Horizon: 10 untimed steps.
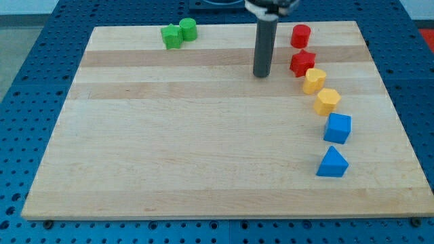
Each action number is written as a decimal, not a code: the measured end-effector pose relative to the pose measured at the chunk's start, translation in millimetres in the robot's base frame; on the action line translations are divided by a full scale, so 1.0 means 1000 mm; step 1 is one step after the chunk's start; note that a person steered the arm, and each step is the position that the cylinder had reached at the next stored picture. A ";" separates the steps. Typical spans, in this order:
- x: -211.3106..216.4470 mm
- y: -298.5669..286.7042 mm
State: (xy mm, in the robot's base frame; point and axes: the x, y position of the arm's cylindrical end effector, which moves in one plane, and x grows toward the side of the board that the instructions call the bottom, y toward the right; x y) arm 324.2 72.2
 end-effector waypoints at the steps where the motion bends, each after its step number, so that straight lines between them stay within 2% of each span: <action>1: -0.026 0.020; 3: 0.001 0.029; 5: -0.002 0.079; 6: -0.002 0.048; 7: 0.025 0.033; 8: 0.039 0.053; 10: 0.039 0.077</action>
State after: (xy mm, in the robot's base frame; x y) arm 362.8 148.8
